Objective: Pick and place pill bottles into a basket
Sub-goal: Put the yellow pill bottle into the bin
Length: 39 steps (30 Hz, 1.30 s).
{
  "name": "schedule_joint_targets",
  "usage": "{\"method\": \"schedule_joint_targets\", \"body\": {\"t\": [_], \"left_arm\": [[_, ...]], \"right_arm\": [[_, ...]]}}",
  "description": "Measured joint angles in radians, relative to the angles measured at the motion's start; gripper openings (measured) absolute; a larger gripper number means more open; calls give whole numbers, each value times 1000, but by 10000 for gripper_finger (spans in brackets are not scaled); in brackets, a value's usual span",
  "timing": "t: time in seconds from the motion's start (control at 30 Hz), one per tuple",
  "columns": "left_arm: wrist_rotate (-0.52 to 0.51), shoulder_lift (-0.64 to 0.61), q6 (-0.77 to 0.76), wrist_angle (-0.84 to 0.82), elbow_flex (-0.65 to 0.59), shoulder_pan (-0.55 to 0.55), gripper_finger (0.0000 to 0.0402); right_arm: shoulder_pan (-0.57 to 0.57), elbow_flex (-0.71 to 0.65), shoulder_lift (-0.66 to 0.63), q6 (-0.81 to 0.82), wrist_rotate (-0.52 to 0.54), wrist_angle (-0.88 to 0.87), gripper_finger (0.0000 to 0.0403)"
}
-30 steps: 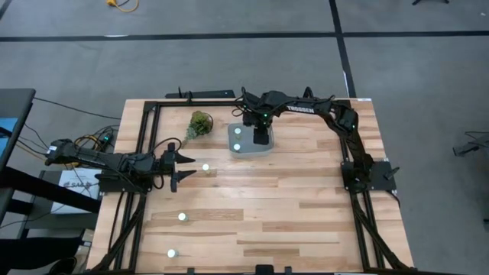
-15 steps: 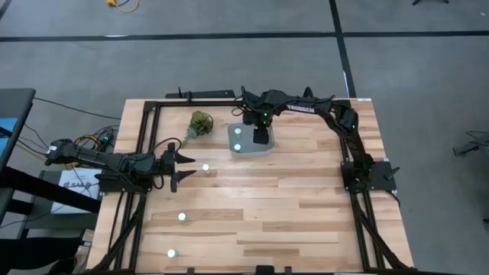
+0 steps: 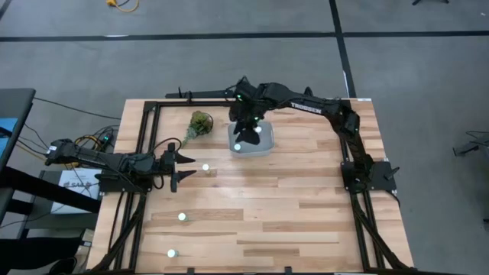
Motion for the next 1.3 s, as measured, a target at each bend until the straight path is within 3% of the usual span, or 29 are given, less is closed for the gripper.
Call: {"method": "schedule_joint_targets", "body": {"t": [0.1, 0.33, 0.7, 0.97, 1.3], "left_arm": [[4, 0, -7, 0, 0, 0, 199], [5, 0, -11, 0, 0, 0, 199], [5, 0, -10, 0, 0, 0, 199], [4, 0, 0, 0, 0, 0, 199], [5, 0, -9, 0, 0, 0, 199]], "right_arm": [[22, 4, -42, -2, -80, 38, 188], [126, 2, -168, -13, -36, 29, 172], [416, -99, -428, 147, 473, 71, 168], [604, -362, -638, 302, 714, 243, 168], [694, -849, -969, 386, 740, 669, 168]]}}
